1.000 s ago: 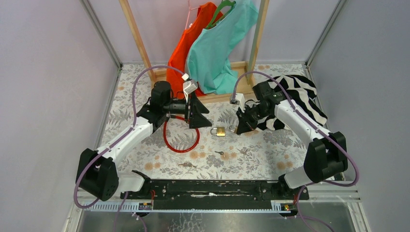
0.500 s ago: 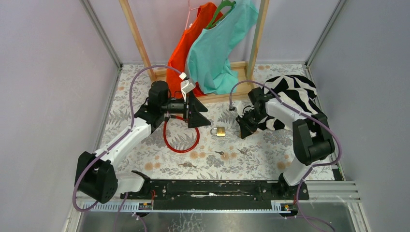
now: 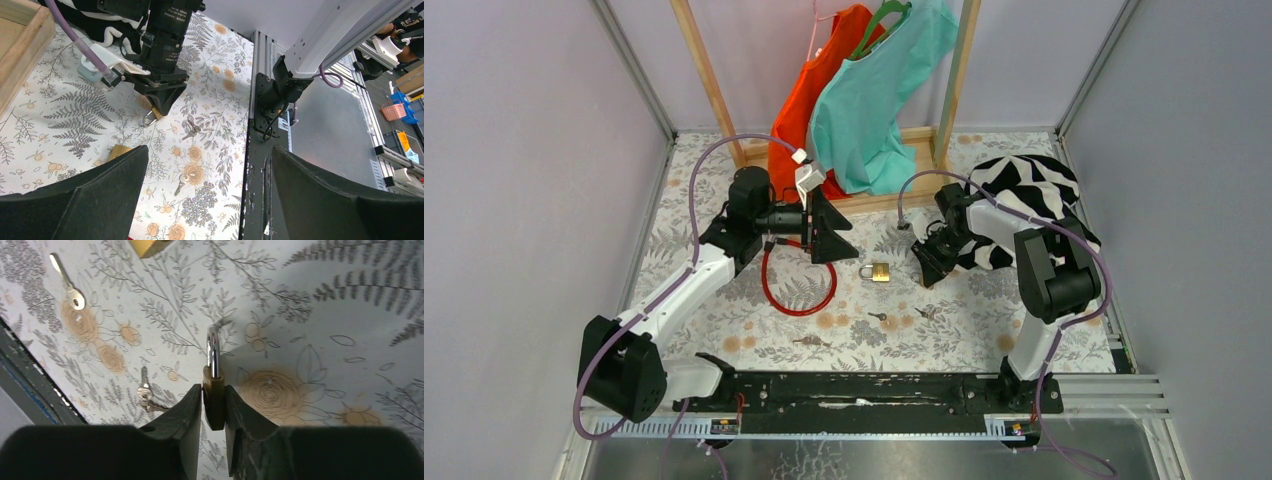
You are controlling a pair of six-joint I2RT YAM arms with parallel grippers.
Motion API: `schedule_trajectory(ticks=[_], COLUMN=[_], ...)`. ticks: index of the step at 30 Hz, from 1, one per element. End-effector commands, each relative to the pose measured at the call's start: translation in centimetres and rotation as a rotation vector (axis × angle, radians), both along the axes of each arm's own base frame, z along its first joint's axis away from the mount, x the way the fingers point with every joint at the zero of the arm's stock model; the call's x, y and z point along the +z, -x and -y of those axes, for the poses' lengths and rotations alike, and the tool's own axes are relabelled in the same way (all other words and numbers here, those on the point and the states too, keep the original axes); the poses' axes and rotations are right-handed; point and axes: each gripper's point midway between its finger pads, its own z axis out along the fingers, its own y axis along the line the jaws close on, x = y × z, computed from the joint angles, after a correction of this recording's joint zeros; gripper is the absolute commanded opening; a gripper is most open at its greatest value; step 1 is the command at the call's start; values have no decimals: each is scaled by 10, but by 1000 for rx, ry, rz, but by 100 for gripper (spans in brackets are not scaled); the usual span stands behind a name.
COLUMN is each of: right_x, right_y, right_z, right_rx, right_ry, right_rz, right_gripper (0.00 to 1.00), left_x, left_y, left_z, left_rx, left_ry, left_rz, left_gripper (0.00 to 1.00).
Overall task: Lock with the key
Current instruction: Place the lock at the center of the board, then reset both arms
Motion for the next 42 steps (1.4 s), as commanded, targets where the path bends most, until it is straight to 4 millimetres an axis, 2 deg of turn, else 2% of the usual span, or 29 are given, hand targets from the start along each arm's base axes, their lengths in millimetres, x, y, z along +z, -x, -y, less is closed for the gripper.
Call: schedule_trajectory(ticks=[1, 12, 21, 27, 32, 34, 39, 42], right_x=[6, 13, 52, 79, 105, 124, 154, 170], right_y=[-23, -39, -62, -77, -92, -97, -110, -118], right_z=[6, 20, 31, 41, 44, 47, 56, 69], right_rx=[-22, -33, -55, -86, -148, -181, -267, -314], right_ry=[4, 43, 81, 132, 155, 162, 193, 245], right_rz=[54, 110, 260, 355, 408, 458, 544, 617], right_gripper=[32, 68, 100, 99, 99, 99, 99, 99], left_x=[3, 3, 5, 13, 22, 27, 46, 58], left_y=[-2, -4, -21, -38, -62, -74, -102, -114], left_z=[-4, -6, -14, -28, -54, -69, -118, -150], left_rx=[26, 38, 138, 251, 422, 514, 783, 966], left_ry=[0, 0, -14, -23, -40, -49, -80, -123], left_rz=[17, 17, 31, 50, 74, 85, 148, 205], left_gripper=[100, 100, 100, 100, 100, 100, 100, 100])
